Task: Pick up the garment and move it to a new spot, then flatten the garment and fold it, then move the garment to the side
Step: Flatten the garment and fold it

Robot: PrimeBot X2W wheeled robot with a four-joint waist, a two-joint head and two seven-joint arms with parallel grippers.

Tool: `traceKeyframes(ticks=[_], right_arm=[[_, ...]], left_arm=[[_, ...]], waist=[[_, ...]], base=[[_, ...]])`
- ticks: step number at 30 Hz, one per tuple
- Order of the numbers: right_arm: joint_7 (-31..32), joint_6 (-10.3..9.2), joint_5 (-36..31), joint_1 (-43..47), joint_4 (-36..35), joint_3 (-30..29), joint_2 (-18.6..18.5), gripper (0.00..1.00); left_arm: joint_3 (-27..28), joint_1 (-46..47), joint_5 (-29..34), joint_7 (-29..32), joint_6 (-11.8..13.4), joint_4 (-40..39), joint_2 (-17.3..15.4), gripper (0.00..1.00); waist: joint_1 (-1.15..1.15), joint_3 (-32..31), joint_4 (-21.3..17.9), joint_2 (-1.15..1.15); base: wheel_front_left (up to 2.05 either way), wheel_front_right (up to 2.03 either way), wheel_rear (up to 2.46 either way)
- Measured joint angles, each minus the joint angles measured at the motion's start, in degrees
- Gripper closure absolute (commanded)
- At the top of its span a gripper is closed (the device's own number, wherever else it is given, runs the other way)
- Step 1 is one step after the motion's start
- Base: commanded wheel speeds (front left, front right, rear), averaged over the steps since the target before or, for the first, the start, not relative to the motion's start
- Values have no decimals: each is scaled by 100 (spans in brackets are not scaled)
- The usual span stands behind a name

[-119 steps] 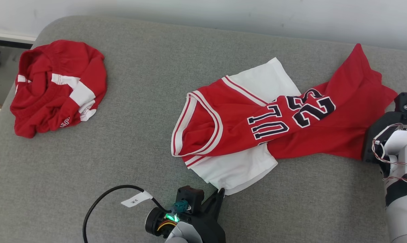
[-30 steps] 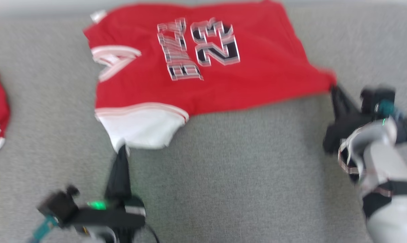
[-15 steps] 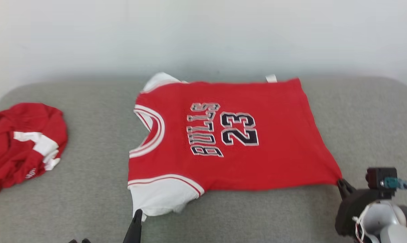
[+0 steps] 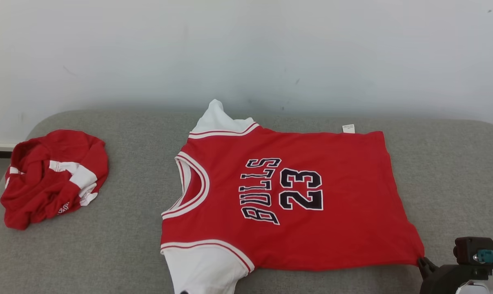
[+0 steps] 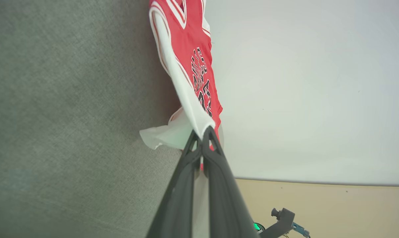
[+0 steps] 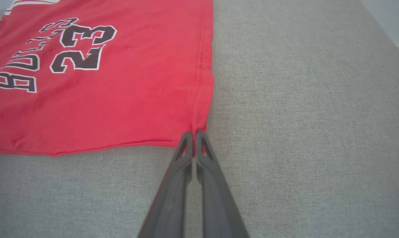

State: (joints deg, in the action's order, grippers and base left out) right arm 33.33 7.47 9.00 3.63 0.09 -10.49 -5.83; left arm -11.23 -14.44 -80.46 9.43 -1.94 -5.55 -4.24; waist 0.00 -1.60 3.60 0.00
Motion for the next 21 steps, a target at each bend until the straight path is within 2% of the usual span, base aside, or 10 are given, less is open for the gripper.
traceKeyframes(ticks=[10,14,19,21], right_arm=[[210,0,-115,234,-325,-86,90,100],[415,0,-163,390,-413,-87,86,100],[548,0,-183,589,-491,-142,62,100],[520,0,-179,604,-515,-167,79,100]], left_arm=[[32,-508,-190,289,265,-296,-222,100],[20,-701,-259,479,450,-417,-364,100],[151,-793,-441,536,460,-617,-419,100],[193,-784,-446,517,387,-669,-407,100]], waist=[[0,-2,-69,0],[0,5,-70,0],[0,22,-58,0],[0,23,-63,0]], base=[[0,0,0],[0,0,0],[0,0,0],[0,0,0]])
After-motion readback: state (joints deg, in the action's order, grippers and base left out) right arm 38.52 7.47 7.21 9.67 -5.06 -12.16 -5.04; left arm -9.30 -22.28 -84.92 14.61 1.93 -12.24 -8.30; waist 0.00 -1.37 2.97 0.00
